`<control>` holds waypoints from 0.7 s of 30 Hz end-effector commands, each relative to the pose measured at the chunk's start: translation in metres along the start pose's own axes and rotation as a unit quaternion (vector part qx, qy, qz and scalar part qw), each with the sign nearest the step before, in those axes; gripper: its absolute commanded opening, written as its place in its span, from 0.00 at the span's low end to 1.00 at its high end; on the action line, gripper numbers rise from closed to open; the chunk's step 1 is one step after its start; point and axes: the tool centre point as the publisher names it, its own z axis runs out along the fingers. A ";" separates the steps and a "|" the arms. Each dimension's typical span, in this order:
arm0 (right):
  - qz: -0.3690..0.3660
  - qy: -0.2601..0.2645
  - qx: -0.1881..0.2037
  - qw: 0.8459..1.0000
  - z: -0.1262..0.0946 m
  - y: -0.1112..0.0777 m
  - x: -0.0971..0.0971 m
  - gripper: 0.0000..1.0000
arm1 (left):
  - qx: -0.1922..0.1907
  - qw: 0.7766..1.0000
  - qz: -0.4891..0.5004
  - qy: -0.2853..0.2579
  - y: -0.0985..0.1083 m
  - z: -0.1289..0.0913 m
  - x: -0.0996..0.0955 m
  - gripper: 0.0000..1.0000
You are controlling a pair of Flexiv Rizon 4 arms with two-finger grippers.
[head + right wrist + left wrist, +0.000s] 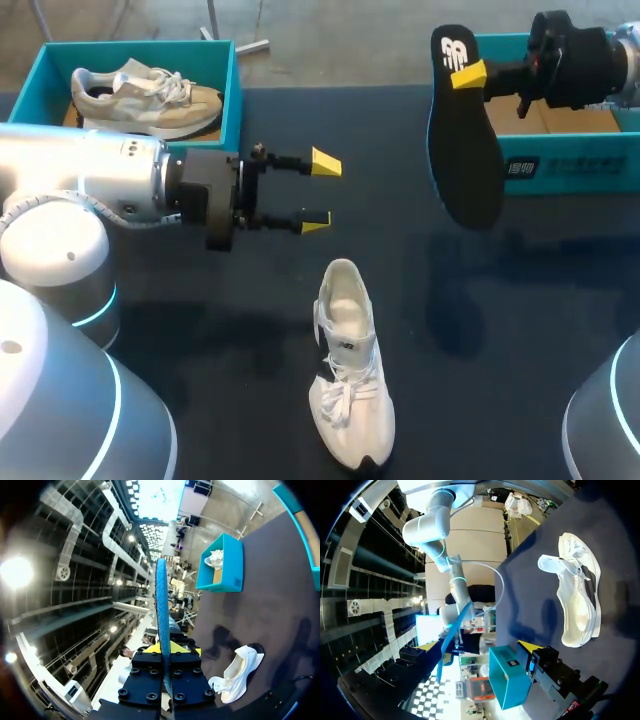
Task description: Take the shoe out of the shoebox, open the shoe tongue, remove and reinsert the insole, then place the shoe into the shoebox
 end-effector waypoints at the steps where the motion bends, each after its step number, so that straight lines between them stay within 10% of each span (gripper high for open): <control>1: 0.001 -0.001 0.000 1.000 0.001 0.001 0.000 0.00 | 0.008 1.000 0.004 -0.030 0.000 0.003 0.004 1.00; 21: 0.136 -0.008 0.005 0.991 0.042 0.016 -0.051 0.00 | -0.012 0.998 0.037 -0.058 0.025 0.030 -0.031 1.00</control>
